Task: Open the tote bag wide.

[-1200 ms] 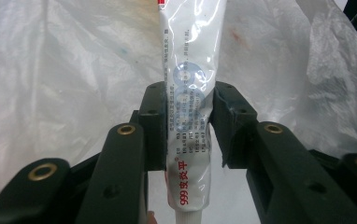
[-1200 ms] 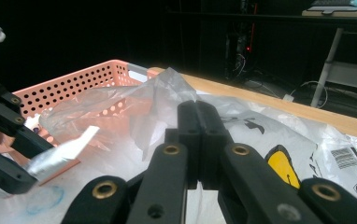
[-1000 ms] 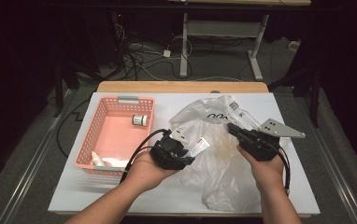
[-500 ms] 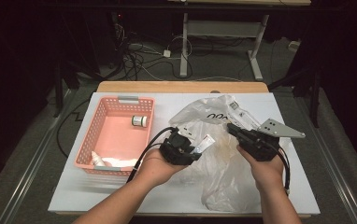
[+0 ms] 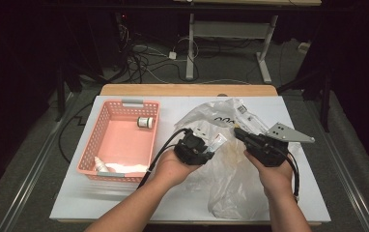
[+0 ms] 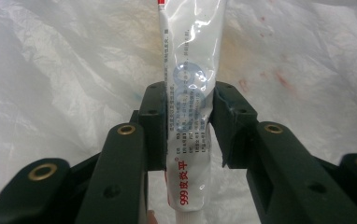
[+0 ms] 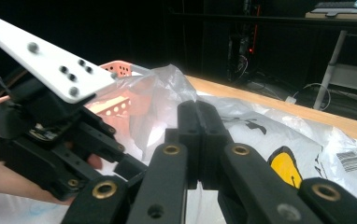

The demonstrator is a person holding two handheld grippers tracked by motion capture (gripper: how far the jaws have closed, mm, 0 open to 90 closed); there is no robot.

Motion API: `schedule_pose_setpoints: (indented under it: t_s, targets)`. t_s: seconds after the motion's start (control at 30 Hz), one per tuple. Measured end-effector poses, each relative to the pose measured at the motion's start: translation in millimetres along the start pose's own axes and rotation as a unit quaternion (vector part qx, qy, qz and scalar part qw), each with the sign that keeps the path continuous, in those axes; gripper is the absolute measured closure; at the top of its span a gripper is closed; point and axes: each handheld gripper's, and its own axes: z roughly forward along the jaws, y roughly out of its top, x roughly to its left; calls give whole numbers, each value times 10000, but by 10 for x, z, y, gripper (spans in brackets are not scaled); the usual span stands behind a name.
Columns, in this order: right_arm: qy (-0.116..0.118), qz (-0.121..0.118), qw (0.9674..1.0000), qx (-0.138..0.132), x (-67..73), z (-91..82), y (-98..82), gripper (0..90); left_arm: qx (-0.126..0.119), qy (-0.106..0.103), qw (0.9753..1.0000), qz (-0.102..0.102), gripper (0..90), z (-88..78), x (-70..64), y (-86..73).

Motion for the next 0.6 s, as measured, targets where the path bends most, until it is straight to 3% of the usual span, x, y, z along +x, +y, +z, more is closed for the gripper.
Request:
schedule_pose_setpoints:
  t_s: [0.33,0.4,0.47,0.6]
  targets:
    - [29,12,10000,19,-4,17,-9,900,-217,107,9997,-67,663,271,84,16]
    - [24,29,10000,25,-3,18,-12,900,-236,217,9995,-73,662,320,74,18]
    - [29,24,10000,29,-7,19,-14,900,-270,121,9995,-54,662,373,75,20]
    - [34,37,10000,38,-8,21,-20,900,-227,118,9996,-77,662,461,78,30]
